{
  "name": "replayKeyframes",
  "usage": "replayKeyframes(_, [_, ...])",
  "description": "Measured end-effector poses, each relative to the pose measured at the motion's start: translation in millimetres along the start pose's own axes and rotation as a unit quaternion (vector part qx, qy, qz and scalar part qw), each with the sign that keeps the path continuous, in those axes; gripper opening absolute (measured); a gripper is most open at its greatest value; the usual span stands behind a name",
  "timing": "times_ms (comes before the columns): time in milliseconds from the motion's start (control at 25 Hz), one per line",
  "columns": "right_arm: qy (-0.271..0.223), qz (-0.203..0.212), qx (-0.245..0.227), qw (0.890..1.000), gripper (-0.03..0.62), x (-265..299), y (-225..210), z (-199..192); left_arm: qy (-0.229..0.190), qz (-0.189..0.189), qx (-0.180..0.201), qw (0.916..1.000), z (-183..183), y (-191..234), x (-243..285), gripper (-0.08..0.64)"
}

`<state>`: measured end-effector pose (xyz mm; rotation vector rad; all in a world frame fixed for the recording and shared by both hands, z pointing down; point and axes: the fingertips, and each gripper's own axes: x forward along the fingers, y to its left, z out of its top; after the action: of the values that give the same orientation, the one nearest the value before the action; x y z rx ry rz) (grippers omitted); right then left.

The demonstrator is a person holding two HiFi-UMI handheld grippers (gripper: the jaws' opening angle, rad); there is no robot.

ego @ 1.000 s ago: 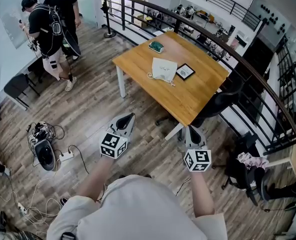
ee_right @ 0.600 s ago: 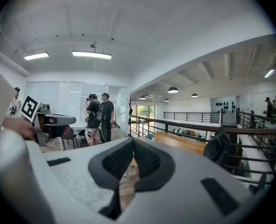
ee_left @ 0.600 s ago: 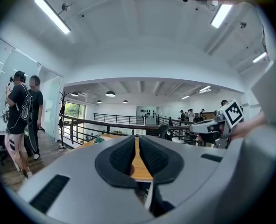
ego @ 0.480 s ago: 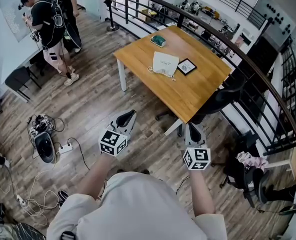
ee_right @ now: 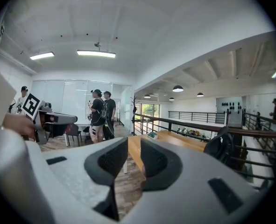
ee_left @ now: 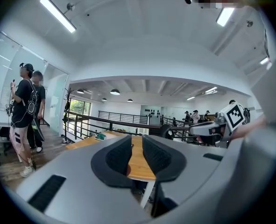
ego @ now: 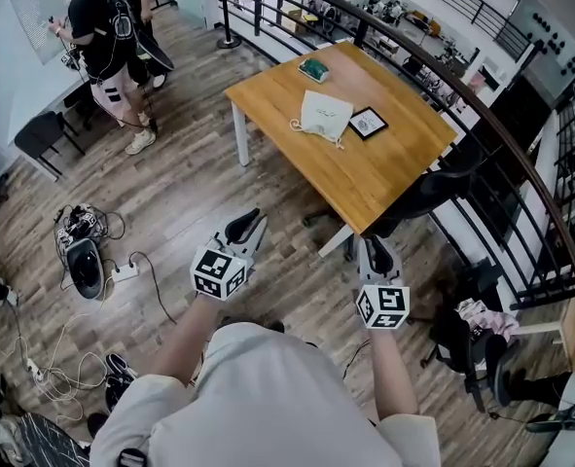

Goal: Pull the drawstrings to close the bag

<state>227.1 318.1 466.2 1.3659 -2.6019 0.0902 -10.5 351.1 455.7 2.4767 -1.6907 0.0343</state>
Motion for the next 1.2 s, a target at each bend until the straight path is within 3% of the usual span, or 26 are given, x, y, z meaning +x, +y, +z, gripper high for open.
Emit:
replayKeyframes(120, [0.000, 0.001, 0.000, 1.000, 0.072, 1.0, -2.8, -1.3, 0.007, -0.001, -0.002, 1.0000, -6.5, -2.2, 2.4, 0.098])
replayKeyframes(480, [0.009, 0.000, 0.003, 1.000, 0.077, 16.7, -5.5, -2.5, 0.014, 0.002, -0.007, 0.9999, -9.6, 9.9, 9.5, 0.110])
replayKeyframes(800, [0.012, -0.016, 0.010, 1.000, 0.077, 59.6, -13.8, 2.8, 0.018, -0.003, -0.009, 0.9998, -8.6, 48.3, 38.8, 0.114])
replayKeyframes(1200, [0.026, -0.042, 0.016, 0.999, 0.077, 140.9, -22.6, 10.9, 0.027, -0.035, -0.004, 0.9990, -0.9, 111.0, 104.4, 0.114])
